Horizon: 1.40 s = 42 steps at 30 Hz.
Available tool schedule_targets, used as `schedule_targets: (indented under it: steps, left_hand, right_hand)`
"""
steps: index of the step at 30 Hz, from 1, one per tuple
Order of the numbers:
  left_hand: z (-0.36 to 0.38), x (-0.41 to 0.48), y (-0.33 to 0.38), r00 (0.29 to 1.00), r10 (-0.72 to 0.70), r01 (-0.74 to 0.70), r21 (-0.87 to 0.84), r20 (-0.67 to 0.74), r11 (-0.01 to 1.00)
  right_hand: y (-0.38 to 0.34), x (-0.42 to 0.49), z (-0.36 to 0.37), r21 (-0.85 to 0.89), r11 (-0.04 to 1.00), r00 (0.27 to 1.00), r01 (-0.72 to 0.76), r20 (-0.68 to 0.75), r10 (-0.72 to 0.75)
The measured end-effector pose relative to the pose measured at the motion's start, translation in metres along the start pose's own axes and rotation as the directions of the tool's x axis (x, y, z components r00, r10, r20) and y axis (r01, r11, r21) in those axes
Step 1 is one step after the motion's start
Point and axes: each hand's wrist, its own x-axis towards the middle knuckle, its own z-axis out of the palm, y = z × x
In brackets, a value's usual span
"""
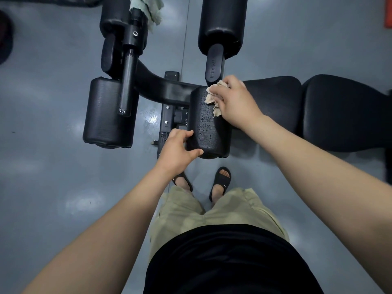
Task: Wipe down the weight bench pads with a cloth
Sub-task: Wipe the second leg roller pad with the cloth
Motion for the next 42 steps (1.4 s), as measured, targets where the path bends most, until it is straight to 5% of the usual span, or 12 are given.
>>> schedule_targets:
  steps: [31,42]
  left_hand:
    - [-0.003,-0.011,-0.004,0.999,0.02,-0.017,-0.086,0.038,0.996]
    - [0.0,-0.007,-0.003,0.999,0.034,-0.032,-0.103,0.017,0.994]
  right_hand:
    - [-0.022,-0.115,0.026,0.108,0.949,0.95,0.297,0.071,-0.305]
    - [-0.004,-0.152,0.042,-0.027,0.954,0.954,0.299,0.041,-0.298]
